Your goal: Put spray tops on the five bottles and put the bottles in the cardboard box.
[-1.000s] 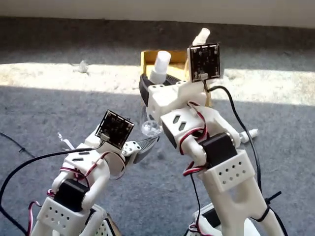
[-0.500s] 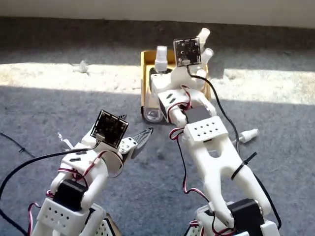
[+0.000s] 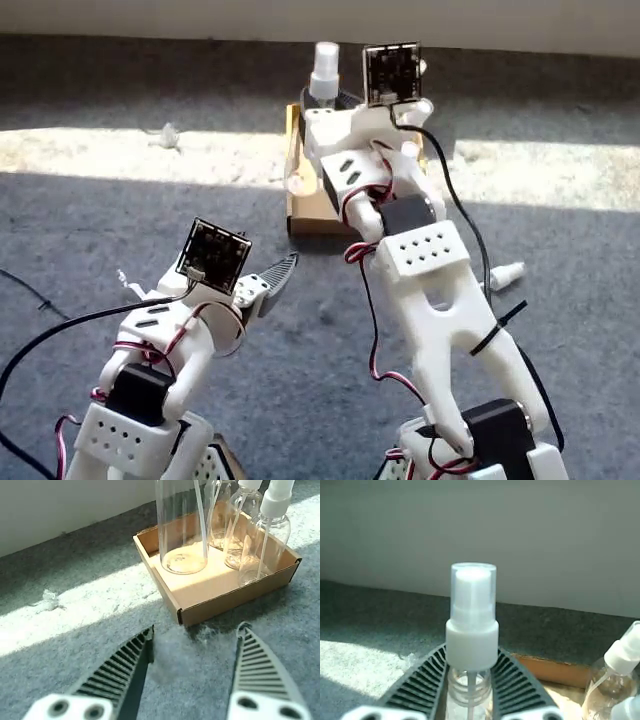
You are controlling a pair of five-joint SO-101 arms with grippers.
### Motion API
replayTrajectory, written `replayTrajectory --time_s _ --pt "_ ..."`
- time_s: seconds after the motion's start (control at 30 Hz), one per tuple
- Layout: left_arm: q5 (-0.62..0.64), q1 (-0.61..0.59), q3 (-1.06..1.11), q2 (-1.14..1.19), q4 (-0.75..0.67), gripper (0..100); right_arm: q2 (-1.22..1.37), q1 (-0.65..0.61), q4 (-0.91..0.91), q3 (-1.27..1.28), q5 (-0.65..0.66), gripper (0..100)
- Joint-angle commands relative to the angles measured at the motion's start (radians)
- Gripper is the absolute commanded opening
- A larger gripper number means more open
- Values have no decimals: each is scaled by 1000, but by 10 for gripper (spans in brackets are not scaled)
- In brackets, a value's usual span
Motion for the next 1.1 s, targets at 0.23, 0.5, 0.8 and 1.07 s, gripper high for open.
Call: replayTrajectory --time_s 0.23,0.5,0.8,1.07 --pt "-6 -15 -4 -8 -23 242 266 13 -200 -254 221 4" --pt "-5 -226 12 2 -176 242 453 41 -412 -252 215 4" --pt "-5 -197 18 2 -180 242 570 91 -518 -252 216 4" --pt "-5 -197 19 2 -178 242 684 82 -545 -271 140 4"
